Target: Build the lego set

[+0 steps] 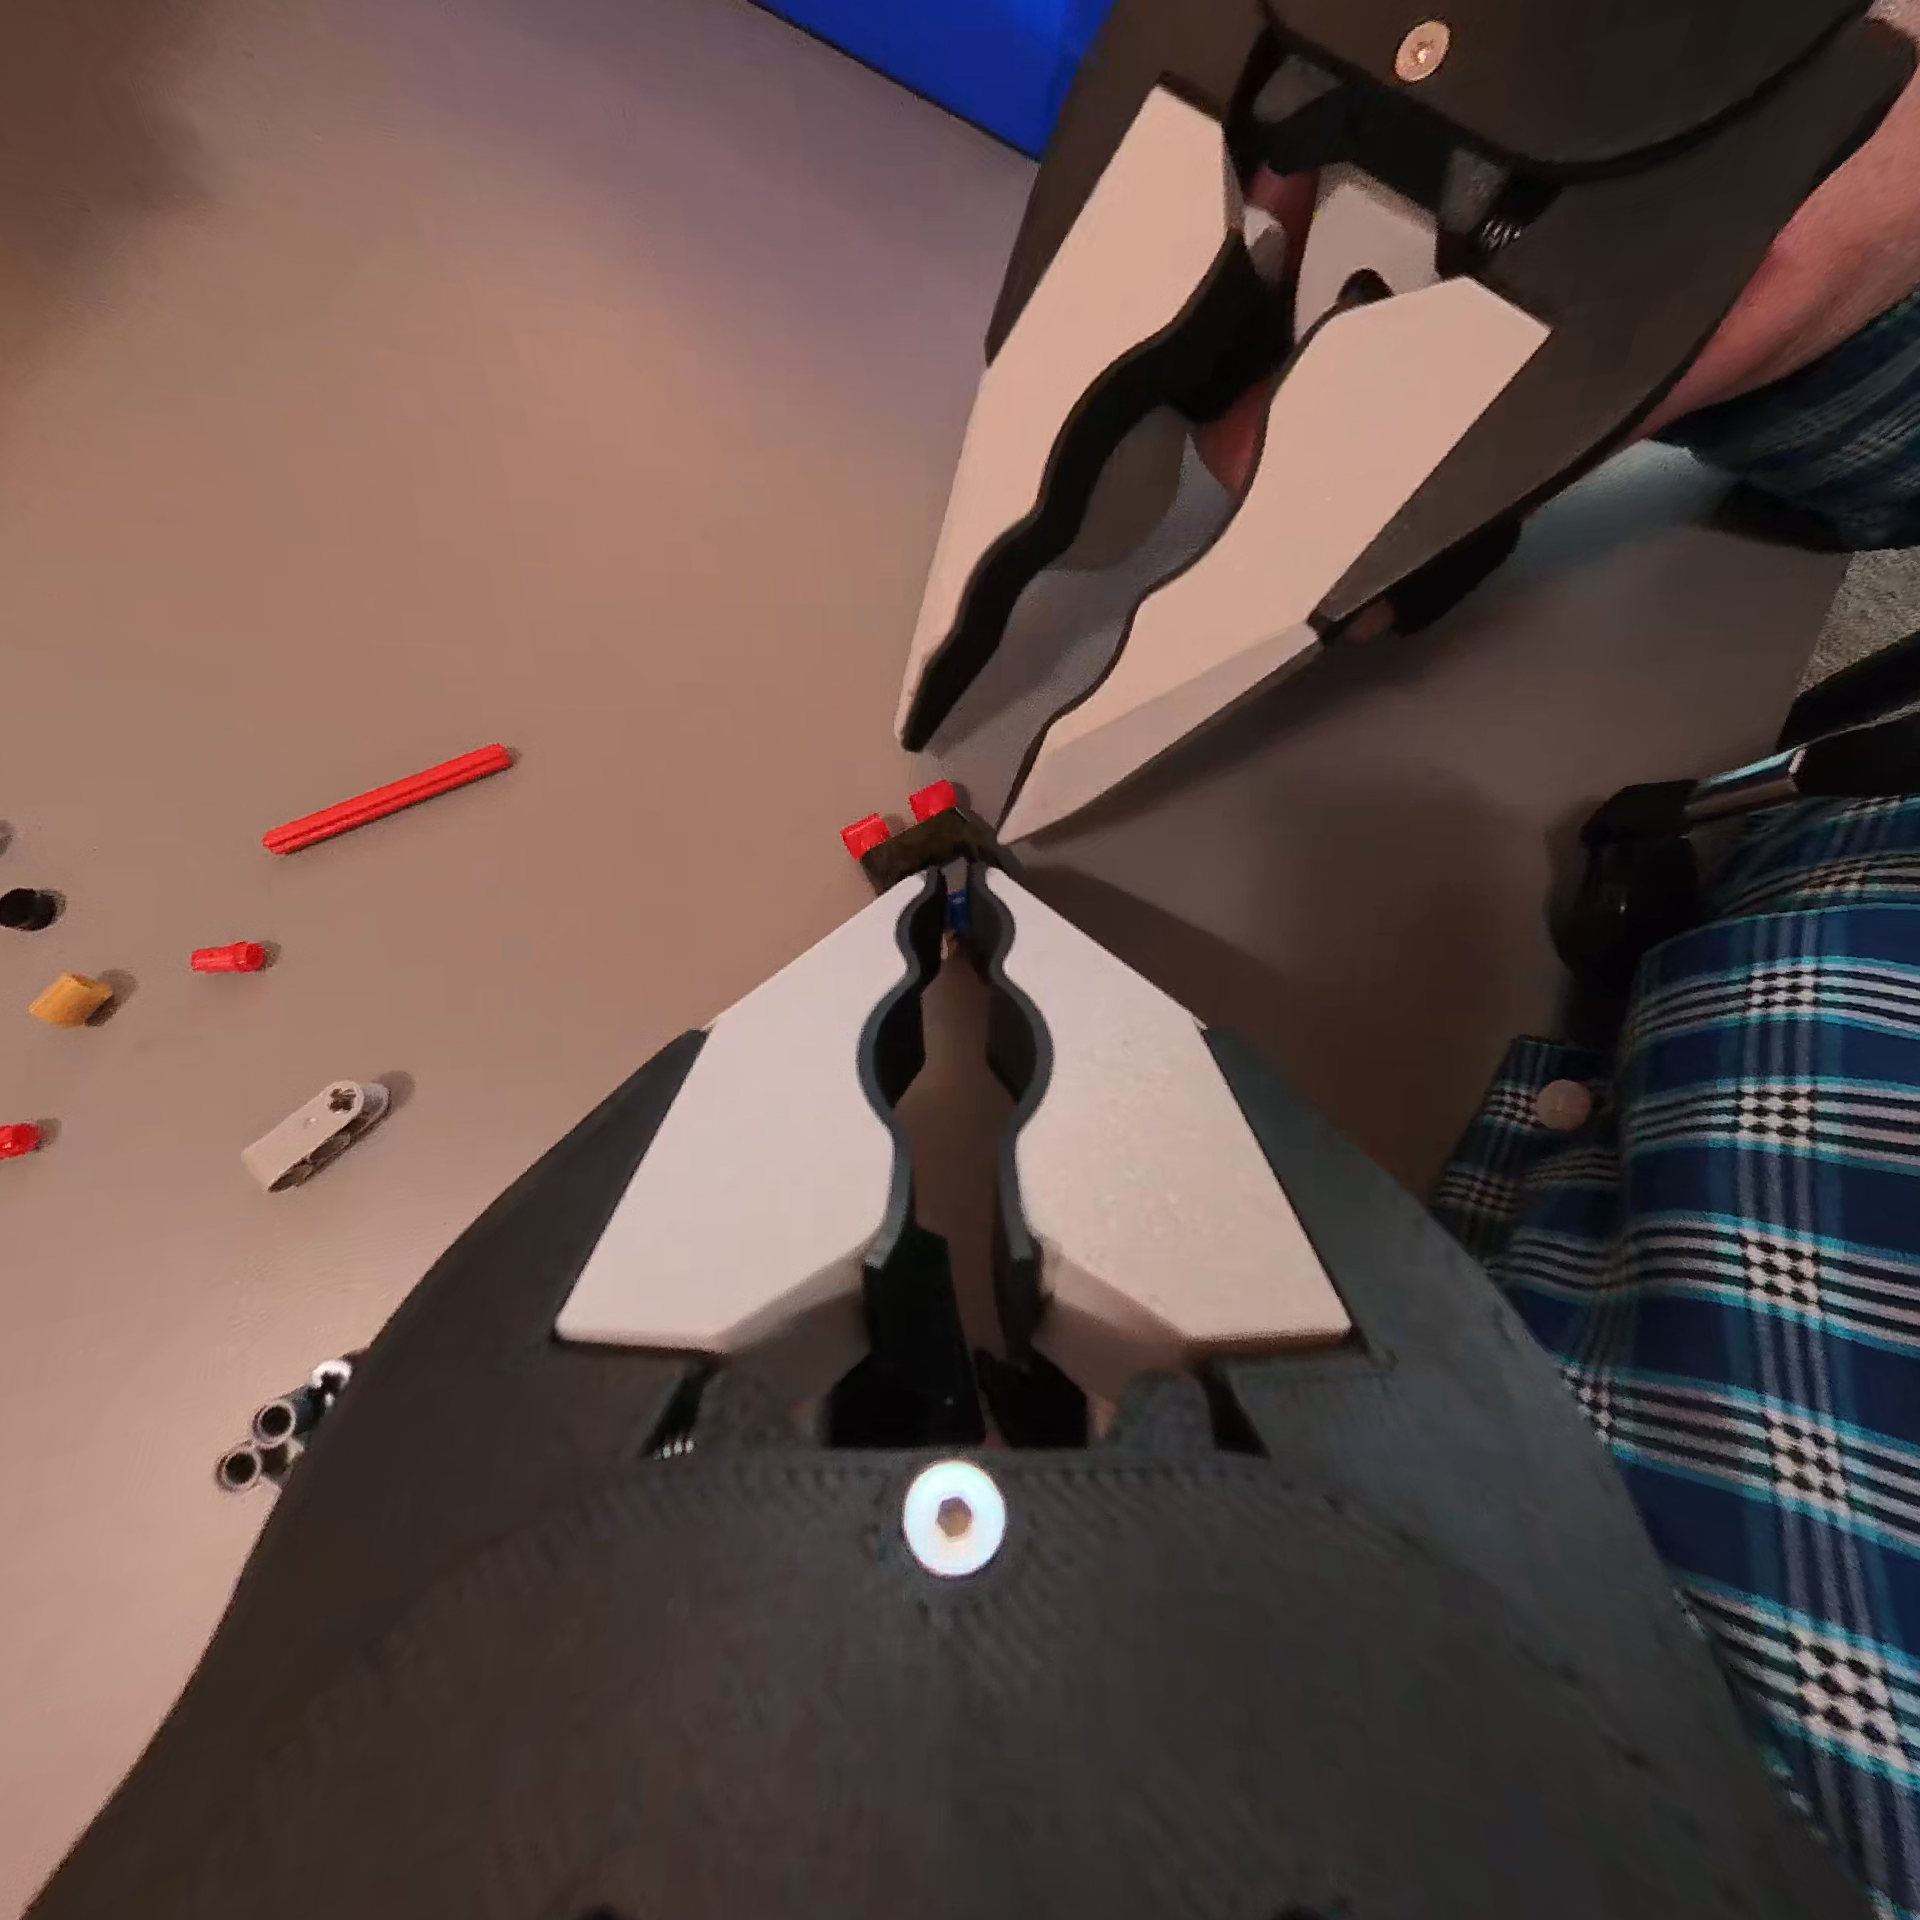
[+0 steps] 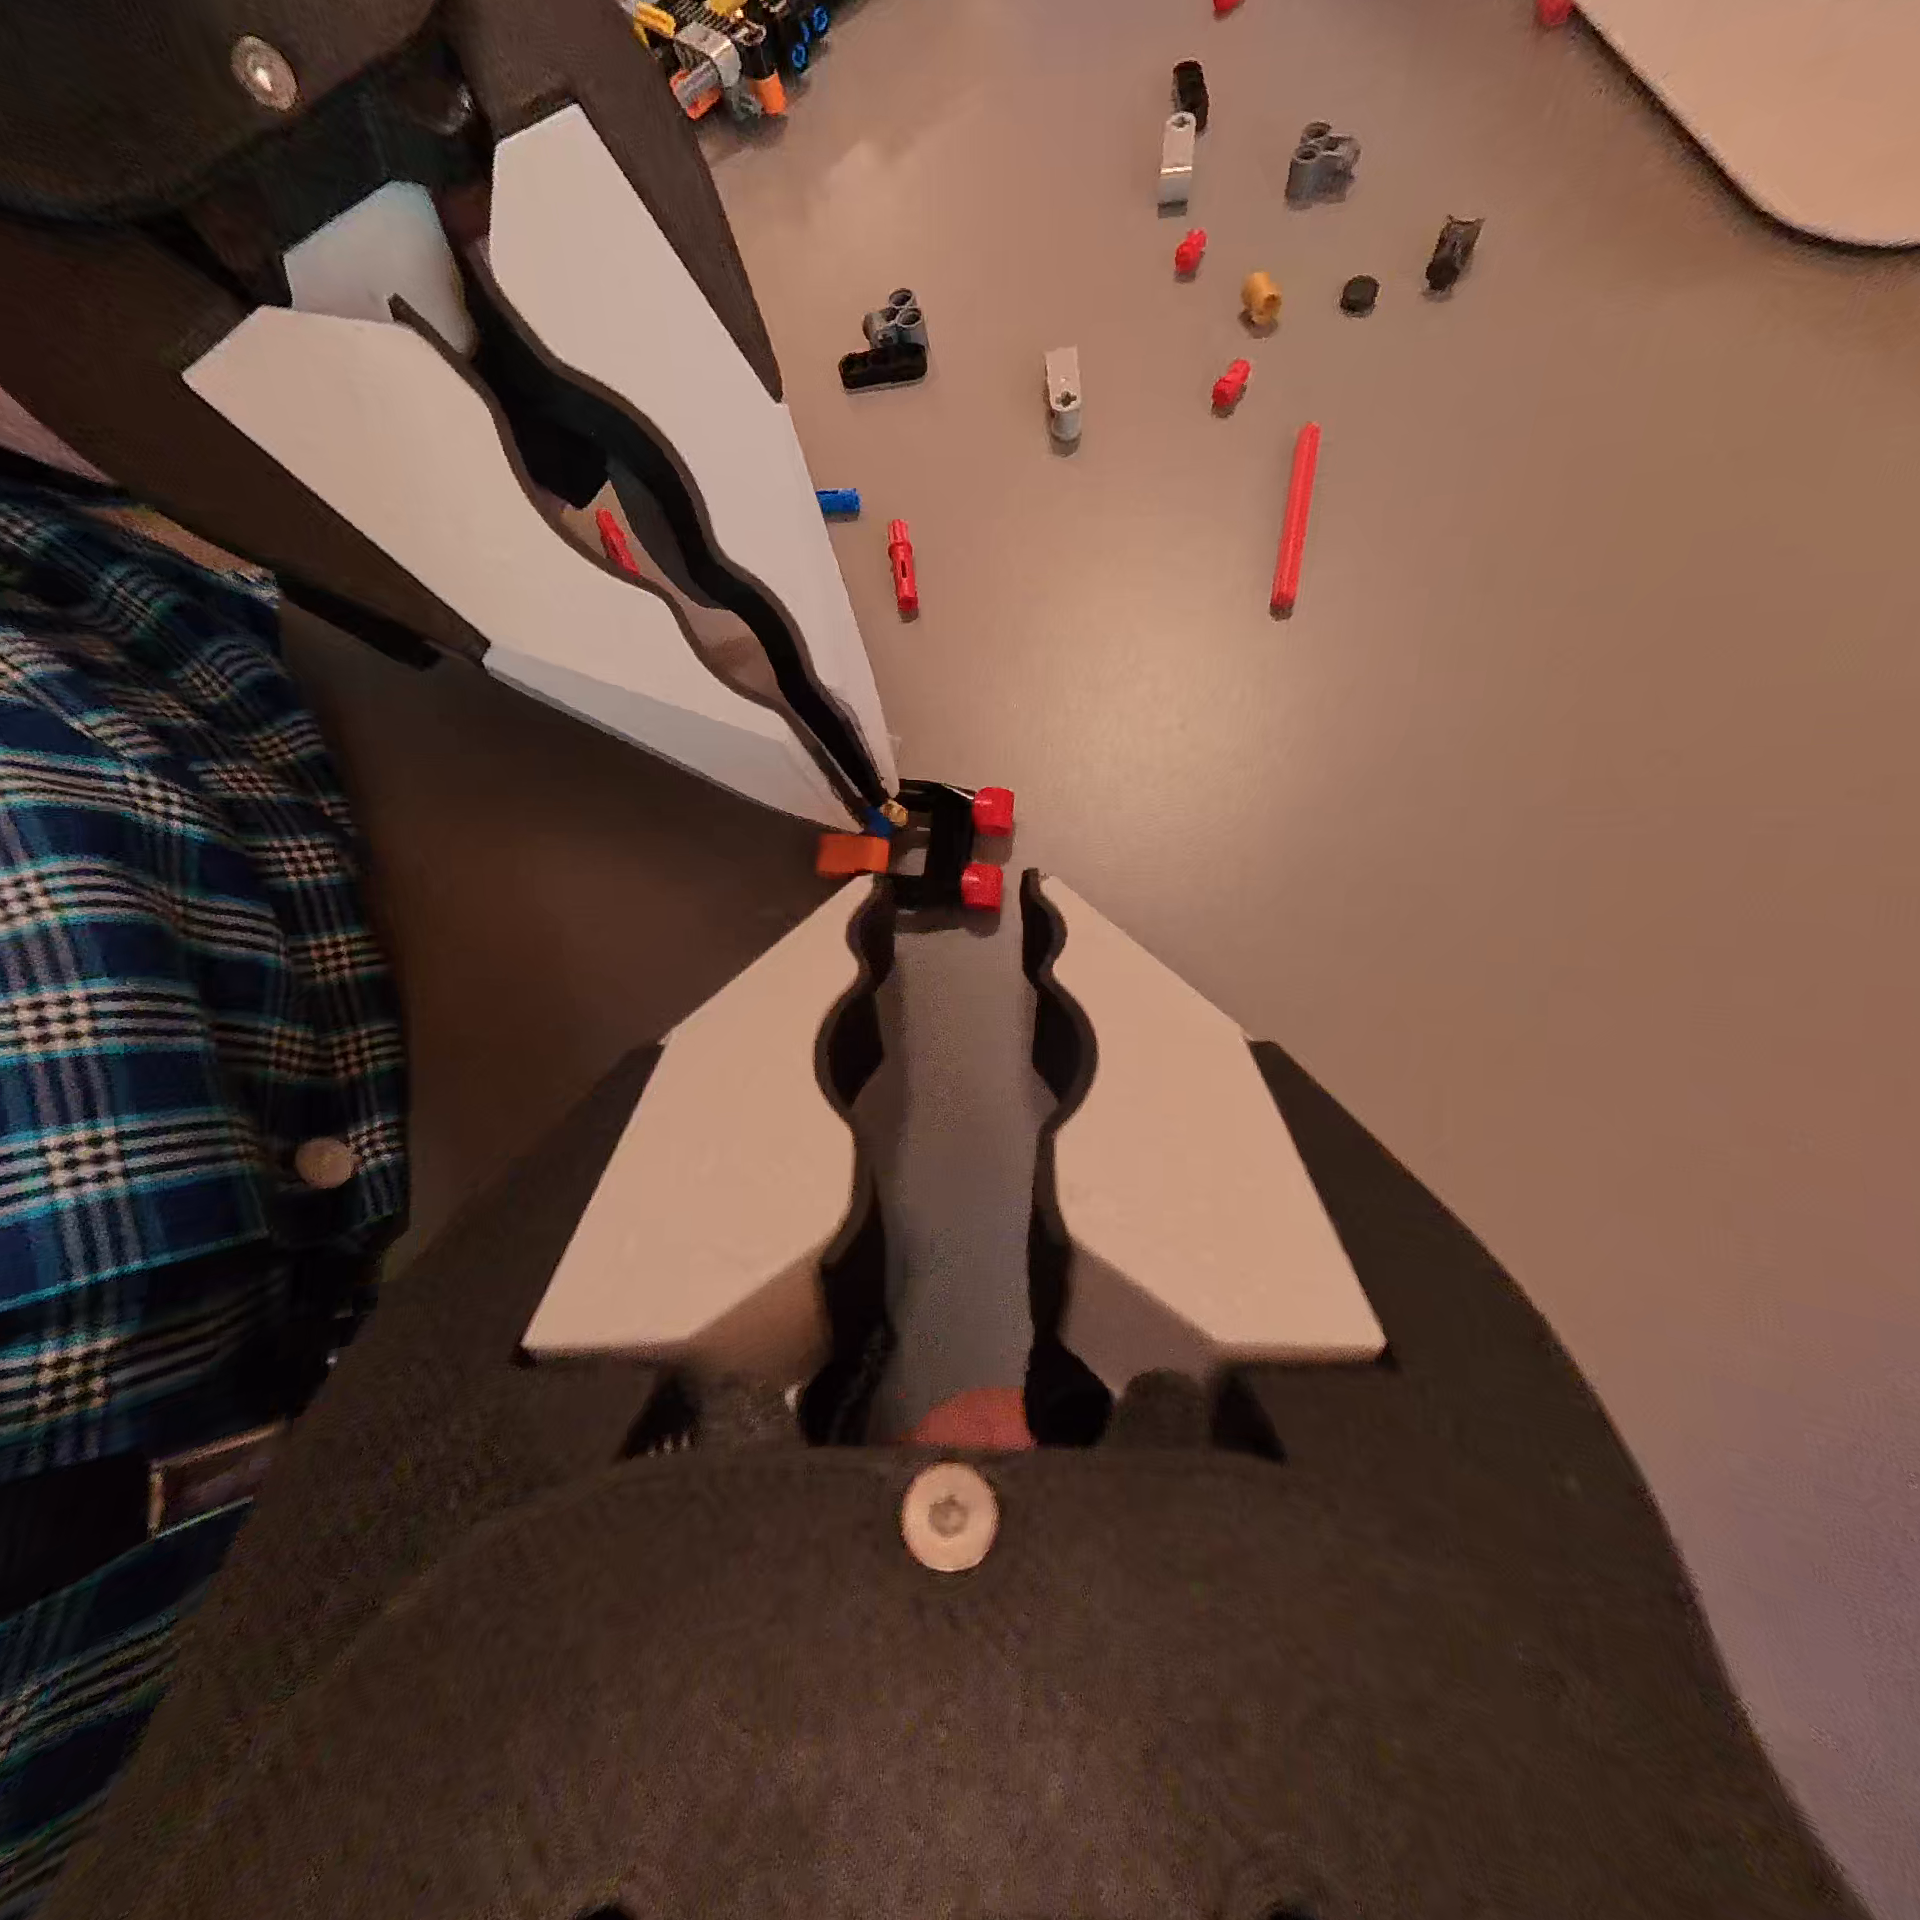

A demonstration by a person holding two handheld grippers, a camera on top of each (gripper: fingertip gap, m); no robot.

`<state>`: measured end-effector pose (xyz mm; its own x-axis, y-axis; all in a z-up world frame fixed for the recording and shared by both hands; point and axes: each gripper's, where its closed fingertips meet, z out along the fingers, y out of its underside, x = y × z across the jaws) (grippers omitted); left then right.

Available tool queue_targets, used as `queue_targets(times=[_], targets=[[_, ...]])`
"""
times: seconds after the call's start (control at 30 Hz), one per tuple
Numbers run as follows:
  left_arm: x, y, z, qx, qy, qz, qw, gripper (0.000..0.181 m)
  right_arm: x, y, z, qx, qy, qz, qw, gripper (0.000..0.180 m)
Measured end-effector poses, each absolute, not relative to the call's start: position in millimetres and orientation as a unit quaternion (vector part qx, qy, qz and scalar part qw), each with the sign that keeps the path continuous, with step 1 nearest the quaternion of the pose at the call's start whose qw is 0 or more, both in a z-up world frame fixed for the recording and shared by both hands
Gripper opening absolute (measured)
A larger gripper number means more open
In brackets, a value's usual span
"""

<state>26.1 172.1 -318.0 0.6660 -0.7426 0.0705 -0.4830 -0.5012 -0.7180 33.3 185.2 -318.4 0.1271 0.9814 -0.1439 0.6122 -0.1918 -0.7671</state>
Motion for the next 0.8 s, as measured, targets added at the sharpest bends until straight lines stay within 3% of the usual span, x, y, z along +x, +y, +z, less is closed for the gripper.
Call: queue_targets(times=[0.37,0.8], targets=[[22.6,169.5,-319.6,-0.846,0.363,-0.187,0.343,0.003,30.5,182.3,-326.4,-0.69,-0.596,0.323,0.254,0.014],[19.1,154.5,-320.8,-0.81,0.447,-0.19,0.329,0.001,22.5,172.0,-322.4,-0.626,-0.66,0.337,0.244,0.034]])
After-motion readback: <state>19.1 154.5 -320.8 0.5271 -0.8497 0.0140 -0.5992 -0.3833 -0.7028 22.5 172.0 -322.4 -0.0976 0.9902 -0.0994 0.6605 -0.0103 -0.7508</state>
